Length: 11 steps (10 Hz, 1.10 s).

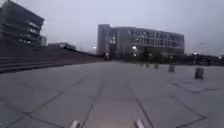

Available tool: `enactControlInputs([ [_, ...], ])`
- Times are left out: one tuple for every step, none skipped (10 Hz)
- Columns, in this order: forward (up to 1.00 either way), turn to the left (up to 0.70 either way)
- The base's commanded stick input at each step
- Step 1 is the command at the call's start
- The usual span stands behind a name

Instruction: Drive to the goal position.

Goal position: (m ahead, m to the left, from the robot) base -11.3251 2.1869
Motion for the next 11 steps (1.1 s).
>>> enactControlInputs([
  [1.0,0.0],
  [1.0,0.0],
  [1.0,0.0],
  [1.0,0.0],
  [1.0,0.0],
  [1.0,0.0],
  [1.0,0.0],
  [1.0,0.0],
  [1.0,0.0],
  [1.0,0.07],
  [0.99,0.24],
])
